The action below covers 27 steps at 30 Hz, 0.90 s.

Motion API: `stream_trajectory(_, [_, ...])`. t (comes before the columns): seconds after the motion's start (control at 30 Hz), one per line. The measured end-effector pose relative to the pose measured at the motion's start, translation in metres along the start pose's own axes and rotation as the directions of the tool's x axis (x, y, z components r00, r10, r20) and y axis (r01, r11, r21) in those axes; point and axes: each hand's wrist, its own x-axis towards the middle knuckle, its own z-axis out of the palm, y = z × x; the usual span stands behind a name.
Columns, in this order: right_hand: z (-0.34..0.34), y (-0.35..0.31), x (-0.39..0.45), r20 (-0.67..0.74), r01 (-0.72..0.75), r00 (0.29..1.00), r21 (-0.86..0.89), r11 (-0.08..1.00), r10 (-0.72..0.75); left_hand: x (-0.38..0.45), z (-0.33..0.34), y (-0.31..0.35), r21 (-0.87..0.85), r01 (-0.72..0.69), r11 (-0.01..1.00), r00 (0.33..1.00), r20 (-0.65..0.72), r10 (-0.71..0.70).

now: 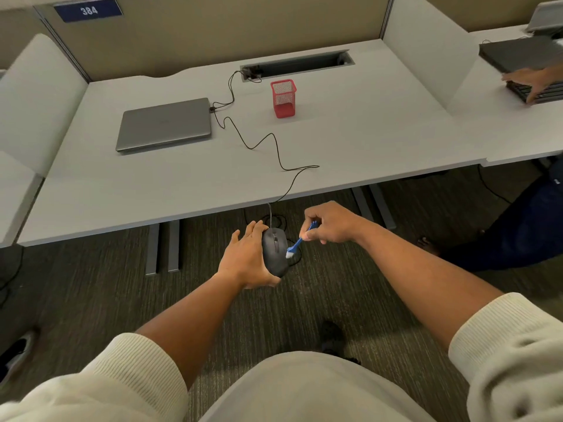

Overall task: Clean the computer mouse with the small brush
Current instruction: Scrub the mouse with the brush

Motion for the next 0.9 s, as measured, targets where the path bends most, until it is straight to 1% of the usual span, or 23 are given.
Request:
stream_trajectory(0.03, [0.001,0.001,0.002,-0.114,0.006,0.993,-0.006,1.000,-0.007,0.001,-0.001,-0.001,0.003,0.000,1.000,1.000,0.004,0.000])
stream_trajectory(0.07, [0.002,0.003,0.004,-0.232,0.000,0.973,-0.016,1.000,-0.004,0.001,-0.001,-0.001,0.006,0.000,1.000,1.000,0.006,0.000])
stream_trajectory(0.1, [0.002,0.004,0.005,-0.318,-0.012,0.948,-0.024,1.000,0.004,0.001,-0.001,-0.001,0.009,0.000,1.000,1.000,0.005,0.000])
stream_trajectory(0.13, [0.002,0.005,0.006,-0.358,-0.019,0.934,-0.025,1.000,0.009,0.000,-0.001,-0.001,0.011,-0.002,1.000,1.000,0.004,0.002])
stream_trajectory(0.17, [0.003,0.005,0.007,-0.363,-0.018,0.932,-0.023,1.000,0.008,0.000,-0.001,-0.002,0.011,-0.002,1.000,1.000,0.003,0.002])
stream_trajectory(0.23, [0.003,0.005,0.005,-0.314,-0.005,0.950,-0.016,1.000,0.000,0.000,-0.001,-0.002,0.010,-0.001,1.000,1.000,0.004,0.001])
stream_trajectory(0.27, [0.002,0.003,0.003,-0.249,0.002,0.968,-0.003,1.000,-0.002,0.001,-0.001,-0.002,0.013,-0.003,1.000,1.000,0.005,0.003])
stream_trajectory(0.33, [0.000,0.000,0.000,-0.009,0.002,1.000,0.020,1.000,-0.002,0.001,-0.001,-0.003,0.024,-0.006,1.000,1.000,0.001,0.006])
stream_trajectory(0.37, [0.001,-0.001,-0.002,0.115,-0.007,0.993,0.012,1.000,0.006,0.000,-0.001,-0.003,0.027,-0.002,1.000,1.000,-0.005,0.003])
stream_trajectory(0.4, [0.002,-0.003,-0.003,0.199,-0.014,0.980,0.003,1.000,0.013,0.001,-0.002,-0.003,0.025,0.003,1.000,1.000,-0.011,-0.003])
stream_trajectory(0.43, [0.003,-0.003,-0.004,0.232,-0.018,0.973,0.008,1.000,0.015,0.001,-0.002,-0.003,0.020,0.007,1.000,1.000,-0.016,-0.006])
stream_trajectory(0.47, [0.005,-0.003,-0.004,0.220,-0.017,0.976,0.026,1.000,0.011,0.002,-0.002,-0.003,0.016,0.005,1.000,1.000,-0.018,-0.005])
stream_trajectory(0.5, [0.007,-0.004,-0.003,0.169,-0.010,0.986,0.047,0.999,0.002,0.002,-0.001,-0.002,0.013,0.001,1.000,1.000,-0.017,-0.001])
stream_trajectory(0.57, [0.010,-0.004,-0.002,-0.012,0.012,1.000,0.062,0.998,-0.012,0.003,-0.001,-0.003,0.009,-0.001,1.000,1.000,-0.009,0.001])
stream_trajectory(0.63, [0.009,-0.002,0.001,-0.203,0.002,0.979,0.035,0.999,0.006,0.003,-0.001,-0.006,0.016,0.007,1.000,1.000,0.005,-0.007])
stream_trajectory(0.67, [0.008,-0.001,0.001,-0.267,-0.013,0.964,0.019,1.000,0.018,0.002,0.000,-0.007,0.020,0.010,1.000,1.000,0.008,-0.010])
stream_trajectory(0.7, [0.007,0.000,0.002,-0.302,-0.023,0.953,0.012,1.000,0.025,0.002,0.000,-0.007,0.023,0.011,1.000,1.000,0.007,-0.011])
stream_trajectory(0.8, [0.007,0.000,0.001,-0.300,-0.015,0.954,0.024,1.000,0.022,0.002,0.002,-0.005,0.008,0.011,1.000,1.000,0.003,-0.011])
stream_trajectory(0.83, [0.007,0.000,0.000,-0.263,-0.011,0.965,0.034,0.999,0.019,0.002,0.002,-0.004,0.006,0.006,1.000,1.000,0.001,-0.006])
stream_trajectory(0.87, [0.006,-0.001,-0.001,-0.189,-0.008,0.982,0.051,0.999,0.017,0.002,0.002,-0.003,0.010,-0.001,1.000,1.000,-0.001,0.001])
stream_trajectory(0.9, [0.004,-0.002,-0.003,-0.082,-0.009,0.997,0.062,0.998,0.014,0.002,0.003,-0.003,0.015,-0.007,1.000,1.000,-0.001,0.007])
